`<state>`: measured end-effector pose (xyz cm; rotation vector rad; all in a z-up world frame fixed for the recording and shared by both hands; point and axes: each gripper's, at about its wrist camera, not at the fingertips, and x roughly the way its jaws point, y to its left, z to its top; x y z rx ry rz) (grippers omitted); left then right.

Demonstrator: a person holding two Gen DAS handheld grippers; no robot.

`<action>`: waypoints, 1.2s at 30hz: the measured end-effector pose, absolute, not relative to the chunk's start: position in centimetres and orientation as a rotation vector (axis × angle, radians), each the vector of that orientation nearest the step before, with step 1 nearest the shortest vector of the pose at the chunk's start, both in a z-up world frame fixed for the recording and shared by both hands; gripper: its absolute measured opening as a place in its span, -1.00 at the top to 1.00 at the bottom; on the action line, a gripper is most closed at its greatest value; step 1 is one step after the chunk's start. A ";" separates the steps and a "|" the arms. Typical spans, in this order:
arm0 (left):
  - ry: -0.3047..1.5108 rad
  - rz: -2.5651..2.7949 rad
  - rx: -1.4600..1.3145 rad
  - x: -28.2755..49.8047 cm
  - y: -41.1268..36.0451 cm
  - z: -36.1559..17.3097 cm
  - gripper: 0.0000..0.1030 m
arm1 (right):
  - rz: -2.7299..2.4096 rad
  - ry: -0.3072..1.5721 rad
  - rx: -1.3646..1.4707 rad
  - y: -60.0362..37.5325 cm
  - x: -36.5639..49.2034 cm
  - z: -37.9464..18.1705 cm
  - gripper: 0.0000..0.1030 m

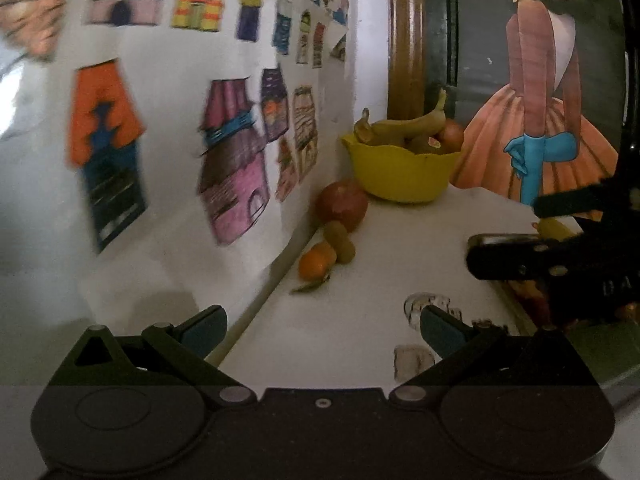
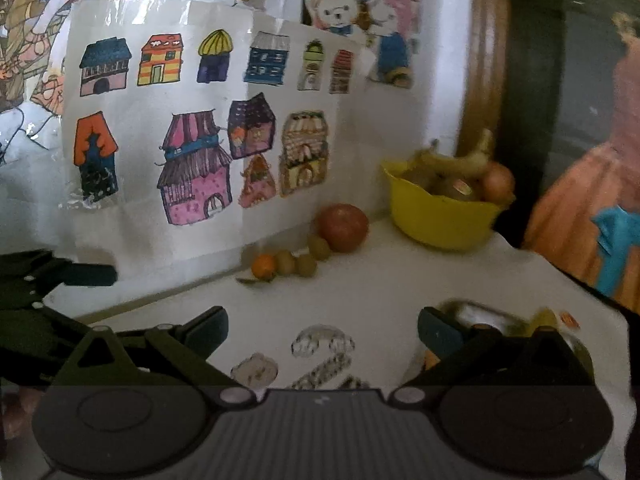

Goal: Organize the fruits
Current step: 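Close right gripper on brown kiwis while left gripper closes on an orange tangerine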

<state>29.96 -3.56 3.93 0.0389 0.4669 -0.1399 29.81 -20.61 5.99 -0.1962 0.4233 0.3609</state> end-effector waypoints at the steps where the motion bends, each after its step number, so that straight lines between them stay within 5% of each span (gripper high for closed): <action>1: 0.463 -0.140 0.048 30.6 -4.0 3.9 -0.99 | 0.374 0.428 -0.208 -20.7 30.7 6.2 -1.00; 9: 0.465 -0.154 0.141 35.3 -6.6 2.7 -0.90 | 0.503 0.514 -0.148 -22.3 39.4 7.2 -0.99; 25: 0.528 -0.101 0.157 39.7 -7.3 0.8 -0.37 | 0.703 0.683 -0.364 -18.3 47.8 3.0 -0.34; 36: 0.541 -0.097 0.108 40.4 -6.3 0.9 -0.27 | 0.784 0.738 -0.459 -15.9 50.3 2.5 -0.19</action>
